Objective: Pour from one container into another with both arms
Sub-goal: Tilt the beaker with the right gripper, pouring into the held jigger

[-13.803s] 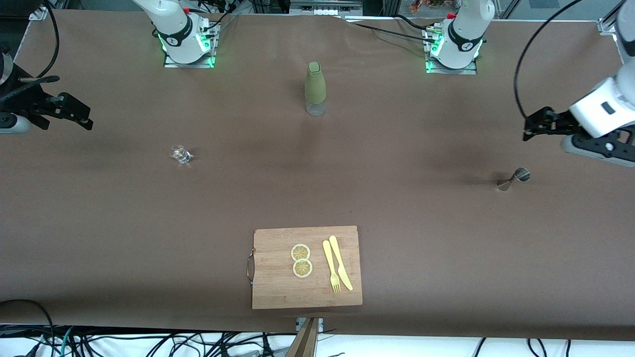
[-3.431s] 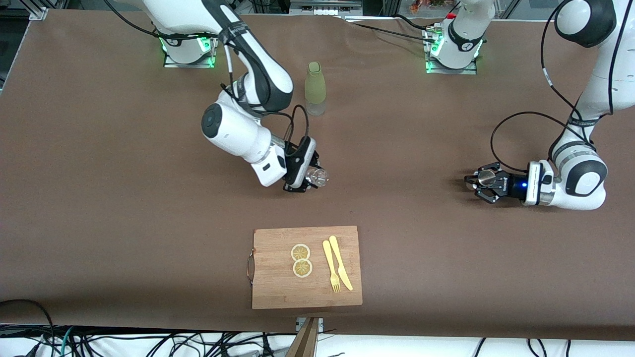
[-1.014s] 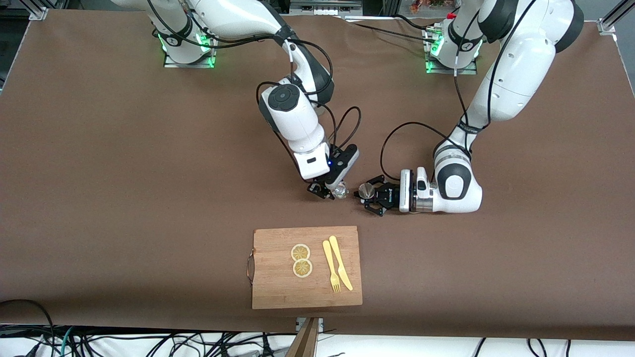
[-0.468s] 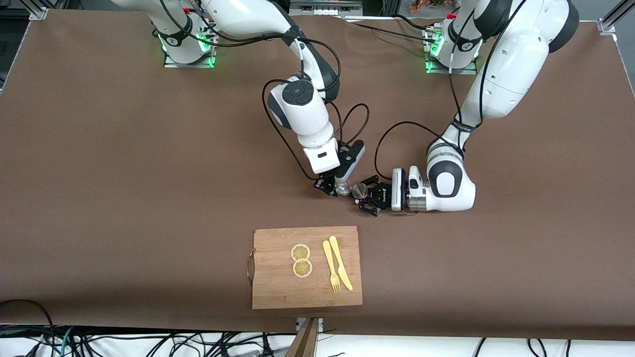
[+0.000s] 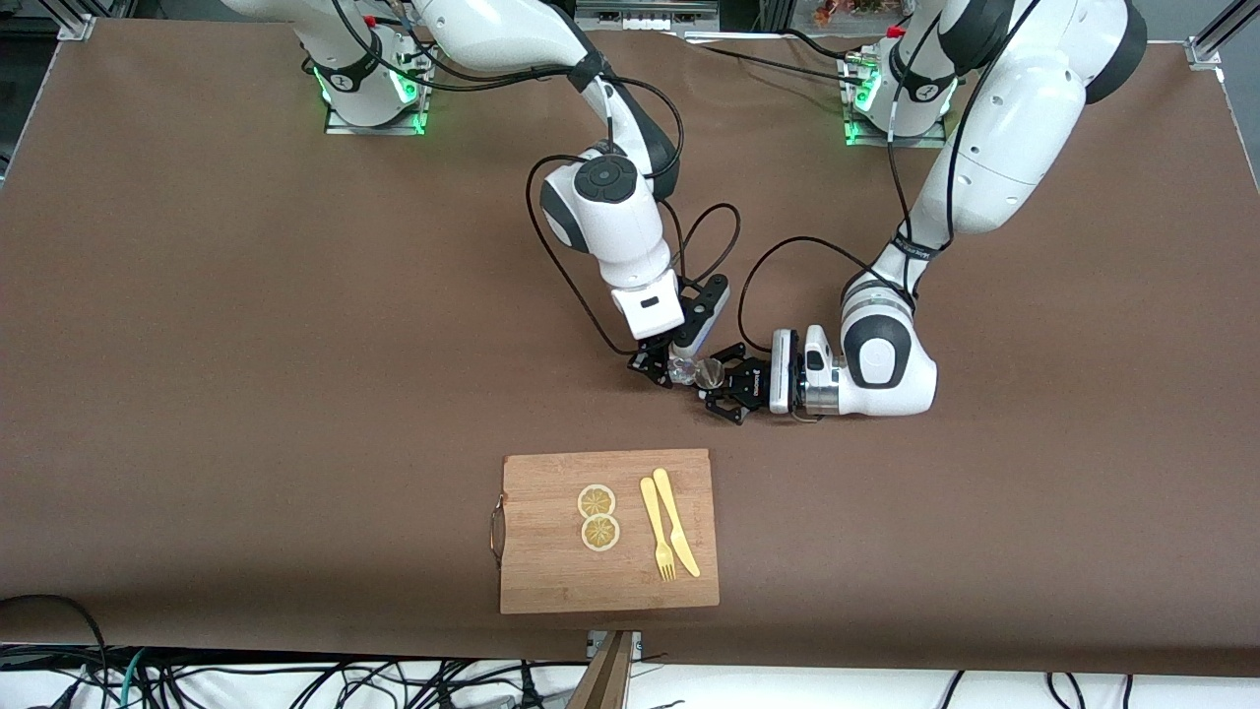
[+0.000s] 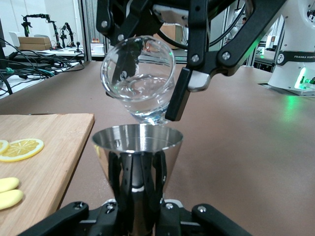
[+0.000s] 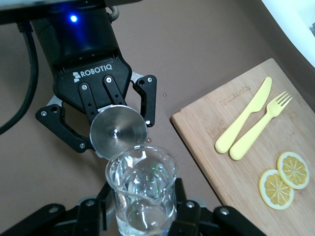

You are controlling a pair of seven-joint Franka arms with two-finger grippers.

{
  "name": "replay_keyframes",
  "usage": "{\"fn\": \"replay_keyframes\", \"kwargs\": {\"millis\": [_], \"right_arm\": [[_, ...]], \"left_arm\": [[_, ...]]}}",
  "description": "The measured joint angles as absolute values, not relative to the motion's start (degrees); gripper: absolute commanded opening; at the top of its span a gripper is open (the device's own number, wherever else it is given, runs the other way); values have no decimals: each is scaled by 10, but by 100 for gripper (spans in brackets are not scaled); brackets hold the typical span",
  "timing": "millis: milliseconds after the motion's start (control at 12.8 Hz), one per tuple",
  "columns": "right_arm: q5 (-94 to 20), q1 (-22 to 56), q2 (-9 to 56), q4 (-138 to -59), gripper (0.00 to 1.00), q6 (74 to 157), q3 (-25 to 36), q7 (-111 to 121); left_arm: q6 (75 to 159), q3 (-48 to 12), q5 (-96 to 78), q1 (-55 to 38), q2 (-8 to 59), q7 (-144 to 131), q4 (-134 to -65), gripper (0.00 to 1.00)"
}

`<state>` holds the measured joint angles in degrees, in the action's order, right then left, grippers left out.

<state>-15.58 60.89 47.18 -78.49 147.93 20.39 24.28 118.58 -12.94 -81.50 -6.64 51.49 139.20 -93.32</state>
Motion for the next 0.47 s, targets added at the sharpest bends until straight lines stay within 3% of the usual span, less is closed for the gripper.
{"fn": "replay_keyframes", "kwargs": {"millis": [468], "right_arm": [[-142, 630, 481, -780, 30, 1479, 232, 243]], "left_arm": [[1188, -129, -815, -66, 515, 1393, -934, 0]]}}
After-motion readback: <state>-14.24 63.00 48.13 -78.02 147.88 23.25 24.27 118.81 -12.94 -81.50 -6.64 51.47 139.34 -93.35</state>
